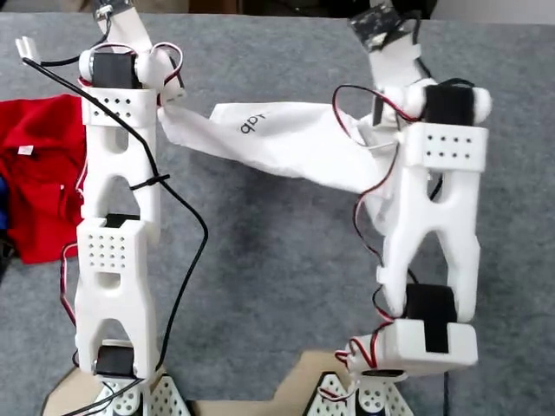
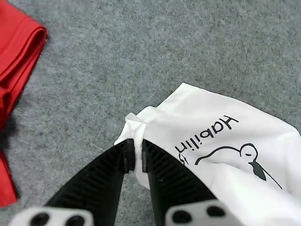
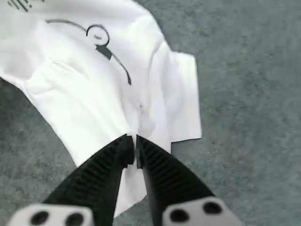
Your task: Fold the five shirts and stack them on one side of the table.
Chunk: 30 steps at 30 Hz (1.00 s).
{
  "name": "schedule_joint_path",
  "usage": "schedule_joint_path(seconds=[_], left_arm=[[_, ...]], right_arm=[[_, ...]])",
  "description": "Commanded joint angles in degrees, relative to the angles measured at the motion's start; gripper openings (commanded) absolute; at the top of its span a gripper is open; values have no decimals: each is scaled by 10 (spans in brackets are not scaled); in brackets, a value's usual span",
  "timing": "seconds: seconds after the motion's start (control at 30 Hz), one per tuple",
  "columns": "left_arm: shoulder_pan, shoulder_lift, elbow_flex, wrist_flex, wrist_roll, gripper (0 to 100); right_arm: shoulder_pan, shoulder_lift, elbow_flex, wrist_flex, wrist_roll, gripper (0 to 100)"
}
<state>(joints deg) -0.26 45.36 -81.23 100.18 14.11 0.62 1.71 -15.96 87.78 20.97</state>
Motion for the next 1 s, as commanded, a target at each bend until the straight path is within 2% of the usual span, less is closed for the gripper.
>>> schedule_joint_path(seconds=[0.0,0.13,0.5,0.8,0.97], left_arm=[[-4,-45,-6,7,-4,19],[-4,-45,-6,7,-4,19],[-2,-41,-5,7,-4,19],[0,-40,-2,7,-4,19],[1,-40,-2,6,-4,19]], right_arm=[[-19,3,41,-44,4,25],[-29,-1,109,-79,4,101],[-22,0,157,-83,4,104],[53,-2,268,-98,0,104],[51,-2,295,-102,-9,104]])
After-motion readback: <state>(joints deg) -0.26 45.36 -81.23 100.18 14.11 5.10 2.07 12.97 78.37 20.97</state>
